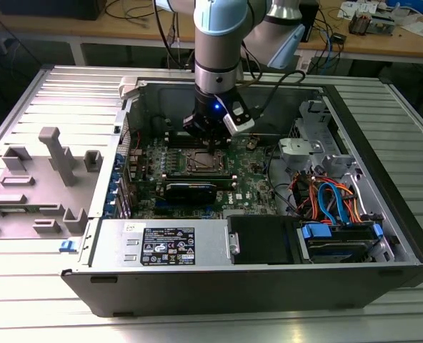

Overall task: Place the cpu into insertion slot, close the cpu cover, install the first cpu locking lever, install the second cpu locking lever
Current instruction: 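Install the second cpu locking lever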

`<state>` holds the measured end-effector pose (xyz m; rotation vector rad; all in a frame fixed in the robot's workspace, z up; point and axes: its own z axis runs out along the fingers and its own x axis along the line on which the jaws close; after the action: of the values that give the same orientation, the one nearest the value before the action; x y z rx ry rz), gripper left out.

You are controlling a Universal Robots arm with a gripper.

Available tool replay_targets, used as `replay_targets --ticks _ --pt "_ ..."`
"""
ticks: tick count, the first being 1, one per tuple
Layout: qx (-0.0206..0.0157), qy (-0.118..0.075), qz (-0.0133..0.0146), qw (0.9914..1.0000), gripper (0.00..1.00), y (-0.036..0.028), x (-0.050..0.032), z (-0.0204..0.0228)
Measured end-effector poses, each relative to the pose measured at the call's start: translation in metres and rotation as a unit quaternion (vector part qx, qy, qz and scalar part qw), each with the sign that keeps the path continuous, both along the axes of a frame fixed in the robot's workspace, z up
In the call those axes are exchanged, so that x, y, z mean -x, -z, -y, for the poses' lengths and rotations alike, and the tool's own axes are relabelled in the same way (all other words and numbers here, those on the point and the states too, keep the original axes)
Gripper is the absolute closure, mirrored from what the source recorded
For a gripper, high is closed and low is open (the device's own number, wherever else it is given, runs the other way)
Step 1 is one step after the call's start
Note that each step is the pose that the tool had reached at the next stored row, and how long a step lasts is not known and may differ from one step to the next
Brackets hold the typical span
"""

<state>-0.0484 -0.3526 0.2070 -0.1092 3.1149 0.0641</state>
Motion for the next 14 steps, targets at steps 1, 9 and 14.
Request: replay_targets --ticks 1,9,14 --pt "0.0000 0.000 0.0000 1.00000 0.89 0.0000 0.0000 0.0003" --pt "0.0000 0.000 0.0000 1.00000 0.89 0.0000 0.0000 0.0019" --pt "0.0000 0.000 0.0000 1.00000 0.89 0.0000 0.0000 0.0028"
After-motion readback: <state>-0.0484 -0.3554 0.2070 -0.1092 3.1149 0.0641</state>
